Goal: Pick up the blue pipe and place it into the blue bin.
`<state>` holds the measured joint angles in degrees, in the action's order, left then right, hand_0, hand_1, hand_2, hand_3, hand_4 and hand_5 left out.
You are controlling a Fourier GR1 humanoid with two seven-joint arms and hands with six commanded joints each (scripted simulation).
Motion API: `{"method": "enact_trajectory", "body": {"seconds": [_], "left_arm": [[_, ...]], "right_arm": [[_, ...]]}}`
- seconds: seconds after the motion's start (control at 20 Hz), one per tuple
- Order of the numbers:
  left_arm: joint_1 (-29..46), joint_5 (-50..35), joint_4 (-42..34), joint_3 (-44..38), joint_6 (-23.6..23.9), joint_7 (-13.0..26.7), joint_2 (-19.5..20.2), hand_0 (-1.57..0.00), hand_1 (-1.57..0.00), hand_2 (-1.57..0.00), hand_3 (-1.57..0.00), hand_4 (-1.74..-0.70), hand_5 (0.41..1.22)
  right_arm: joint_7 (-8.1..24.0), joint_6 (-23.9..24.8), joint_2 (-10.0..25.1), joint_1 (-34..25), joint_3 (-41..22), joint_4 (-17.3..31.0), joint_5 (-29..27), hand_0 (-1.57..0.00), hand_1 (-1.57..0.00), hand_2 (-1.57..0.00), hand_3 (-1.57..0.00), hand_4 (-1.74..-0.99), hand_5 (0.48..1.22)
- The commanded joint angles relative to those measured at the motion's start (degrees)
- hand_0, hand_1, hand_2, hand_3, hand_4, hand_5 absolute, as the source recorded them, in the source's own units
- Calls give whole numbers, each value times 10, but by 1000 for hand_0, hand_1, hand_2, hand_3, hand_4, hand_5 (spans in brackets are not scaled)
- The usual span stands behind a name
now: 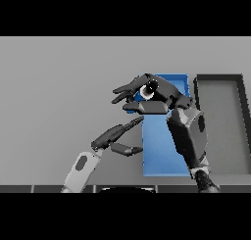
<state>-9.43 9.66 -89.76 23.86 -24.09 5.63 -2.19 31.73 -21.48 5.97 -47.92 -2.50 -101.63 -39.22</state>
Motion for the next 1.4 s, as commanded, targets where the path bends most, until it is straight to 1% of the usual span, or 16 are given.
{"method": "enact_trajectory", "body": {"seconds": [0.0,0.1,0.15,0.2,0.3,0.35,0.45,0.55,0.6,0.7,0.85,0.95,1.0,1.15,1.3,1.35], "left_arm": [[-4,0,-3,-2,-1,2,3,-1,-1,-1,0,-949,471],[-6,4,-5,0,1,0,2,0,0,0,0,-946,466],[4,2,-15,4,0,-1,4,0,0,0,0,-948,466],[7,-1,-20,2,1,6,4,0,0,0,0,-951,468],[2,-1,-18,-4,2,21,6,1,1,1,1,-950,472],[5,1,-16,-2,3,16,6,1,1,1,1,-951,474],[-2,-8,-15,-12,0,16,9,1,1,1,1,-950,472],[-10,-9,-16,-15,2,20,7,1,1,1,1,-944,467],[-2,-7,-18,-10,1,8,9,1,1,1,1,-943,465],[-5,-3,-11,-12,5,11,8,1,1,1,1,-941,462],[4,6,-16,-7,11,-6,10,1,1,1,1,-931,460],[-1,7,-16,-11,9,-10,17,1,1,1,1,-927,463],[-5,13,-12,-9,12,-8,15,1,1,1,1,-927,464],[-3,13,-17,-13,14,-15,19,1,1,1,1,-928,467],[-2,15,-15,-9,14,-13,18,1,1,1,1,-923,476],[-5,16,-15,-10,17,-14,15,1,1,1,1,-923,478]], "right_arm": [[-10,11,14,-24,23,21,5,-1571,-1571,-1571,-1571,-1497,1221],[-26,19,35,-51,51,52,34,-1571,-1571,-1571,-1571,-1498,1221],[-33,12,45,-51,61,64,42,-1571,-1571,-1571,-1571,-1498,1221],[-41,11,55,-54,74,88,65,-1571,-1571,-1571,-1571,-1498,1221],[-51,12,65,-45,91,115,100,-1571,-1571,-1571,-1571,-1498,1221],[-36,20,72,-46,101,126,107,-1571,-1571,-1571,-1571,-1499,1221],[-32,18,80,-25,112,140,132,-1571,-1571,-1571,-1571,-1499,1221],[-30,7,86,-5,122,166,160,-1571,-1571,-1571,-1571,-1499,1221],[-17,12,87,4,125,170,172,-1571,-1571,-1571,-1571,-1499,1221],[-9,15,81,35,125,175,202,-1571,-1571,-1571,-1571,-1499,1221],[16,12,82,76,129,167,229,-1571,-1571,-1571,-1571,-1500,1221],[32,21,74,105,130,172,259,-1571,-1571,-1571,-1571,-1500,1221],[32,31,77,115,128,184,272,-1571,-1571,-1571,-1571,-1500,1221],[32,57,84,147,111,206,287,-1571,-1571,-1571,-1571,-1499,1221],[32,83,96,176,74,239,266,-1571,-1571,-1571,-1571,-1497,1221],[32,91,106,190,58,243,259,-1571,-1571,-1571,-1257,-1546,1221]]}}
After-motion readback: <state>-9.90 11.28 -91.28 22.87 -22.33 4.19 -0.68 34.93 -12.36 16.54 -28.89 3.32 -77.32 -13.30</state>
